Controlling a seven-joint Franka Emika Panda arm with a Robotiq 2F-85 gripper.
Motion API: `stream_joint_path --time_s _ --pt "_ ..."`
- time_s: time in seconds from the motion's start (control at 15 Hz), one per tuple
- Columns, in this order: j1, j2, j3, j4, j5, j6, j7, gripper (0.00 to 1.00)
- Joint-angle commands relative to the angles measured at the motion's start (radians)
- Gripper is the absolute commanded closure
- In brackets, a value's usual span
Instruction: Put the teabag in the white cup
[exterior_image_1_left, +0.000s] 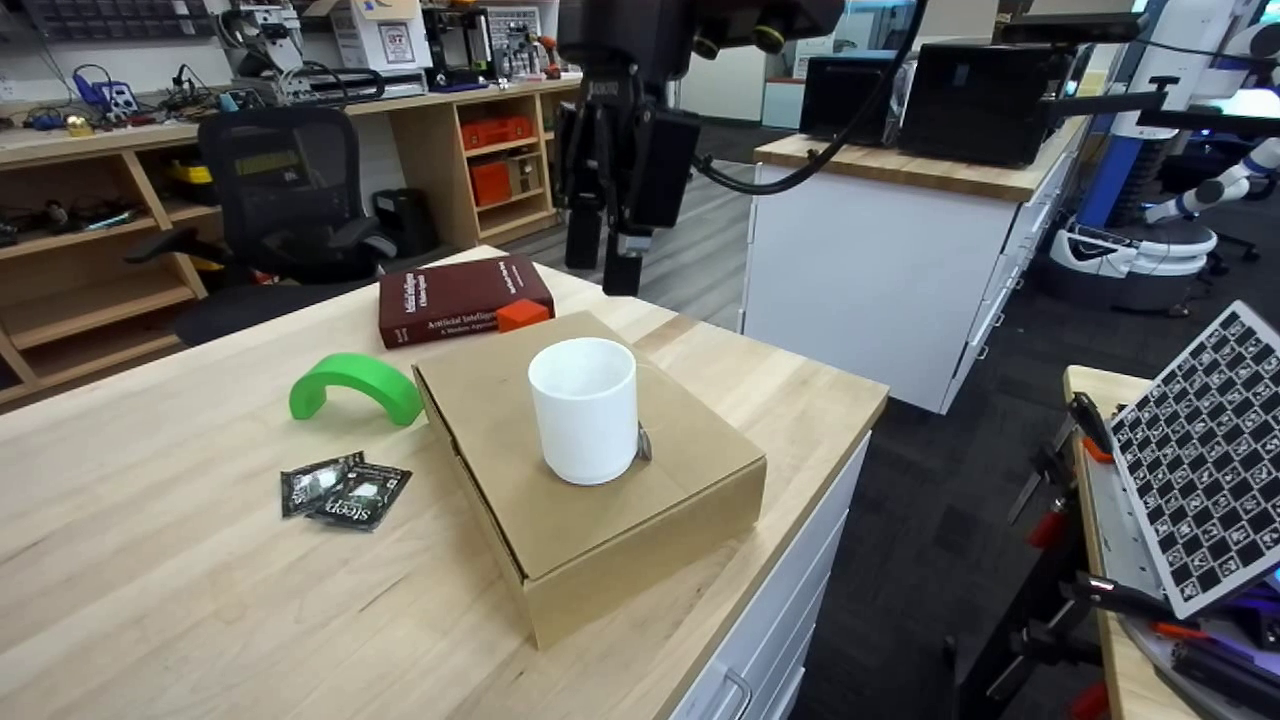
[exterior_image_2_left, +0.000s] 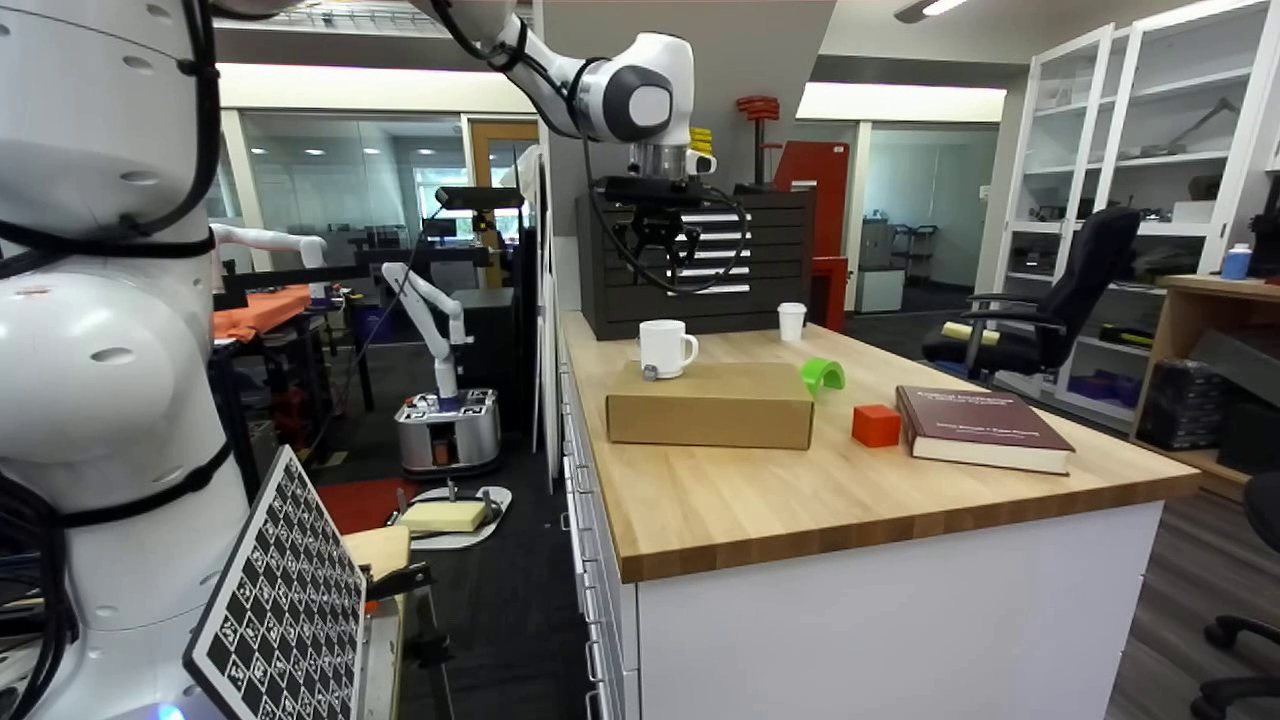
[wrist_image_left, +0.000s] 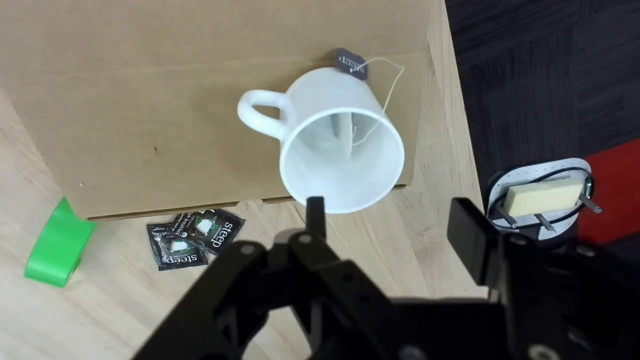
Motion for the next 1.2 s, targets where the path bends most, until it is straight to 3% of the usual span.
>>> stream_joint_path --time_s 0.0,0.13,1.13 --pt "-0.008 0.002 0.009 0.005 -0.004 -0.004 0.008 0.29" --pt "-0.008 0.002 0.009 0.005 -0.004 -0.004 0.01 0.18" --pt "-0.008 0.002 0.009 0.005 -0.004 -0.004 0.016 0.17"
